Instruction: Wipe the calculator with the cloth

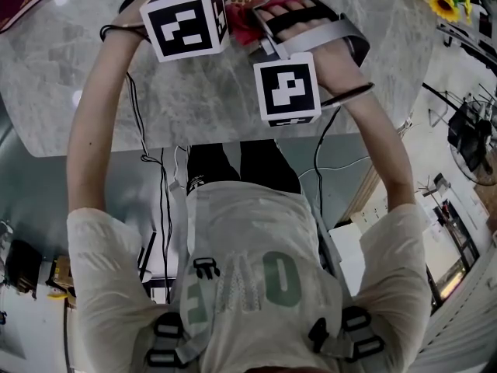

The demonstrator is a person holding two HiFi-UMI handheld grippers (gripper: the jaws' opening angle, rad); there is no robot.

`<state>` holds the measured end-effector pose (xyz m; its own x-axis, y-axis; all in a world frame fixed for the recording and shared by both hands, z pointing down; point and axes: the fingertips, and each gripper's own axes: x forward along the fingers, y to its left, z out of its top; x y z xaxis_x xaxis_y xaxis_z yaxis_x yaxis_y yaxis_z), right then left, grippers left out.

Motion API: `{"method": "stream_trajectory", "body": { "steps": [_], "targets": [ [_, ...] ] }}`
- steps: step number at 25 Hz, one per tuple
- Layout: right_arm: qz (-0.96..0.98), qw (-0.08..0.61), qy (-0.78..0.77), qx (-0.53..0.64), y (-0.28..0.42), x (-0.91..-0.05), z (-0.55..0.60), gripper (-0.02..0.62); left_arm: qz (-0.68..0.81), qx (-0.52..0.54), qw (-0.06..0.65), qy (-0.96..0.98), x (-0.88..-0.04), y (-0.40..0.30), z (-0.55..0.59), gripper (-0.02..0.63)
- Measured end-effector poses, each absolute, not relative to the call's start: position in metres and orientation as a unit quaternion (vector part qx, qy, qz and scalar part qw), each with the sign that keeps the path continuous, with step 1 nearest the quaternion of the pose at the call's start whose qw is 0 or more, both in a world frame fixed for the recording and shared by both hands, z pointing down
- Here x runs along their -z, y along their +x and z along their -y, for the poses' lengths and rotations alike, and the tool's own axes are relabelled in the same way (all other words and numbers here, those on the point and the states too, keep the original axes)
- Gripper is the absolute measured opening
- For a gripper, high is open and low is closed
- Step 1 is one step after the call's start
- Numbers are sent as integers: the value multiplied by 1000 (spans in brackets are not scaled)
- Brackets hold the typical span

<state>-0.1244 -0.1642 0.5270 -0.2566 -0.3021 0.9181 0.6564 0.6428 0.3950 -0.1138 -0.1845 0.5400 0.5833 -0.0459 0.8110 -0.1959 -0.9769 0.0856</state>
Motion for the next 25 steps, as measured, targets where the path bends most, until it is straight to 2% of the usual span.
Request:
{"method": "stream_trajectory", "body": {
  "steps": [9,14,20,25],
  "targets": [
    [694,590,-122,394,-119,-527,173,52,71,-452,80,886,-541,-108,191,357],
    [730,569,-82,370,-126,-492,187,52,138,-406,97,898,-518,-114,196,356],
    [770,532,21,351,-117,-427,218,52,207,-357,94,906,-455,-118,219,356],
    [820,467,119,309,-91,-340,218,54,272,-293,70,914,-356,-104,221,356]
  ]
}}
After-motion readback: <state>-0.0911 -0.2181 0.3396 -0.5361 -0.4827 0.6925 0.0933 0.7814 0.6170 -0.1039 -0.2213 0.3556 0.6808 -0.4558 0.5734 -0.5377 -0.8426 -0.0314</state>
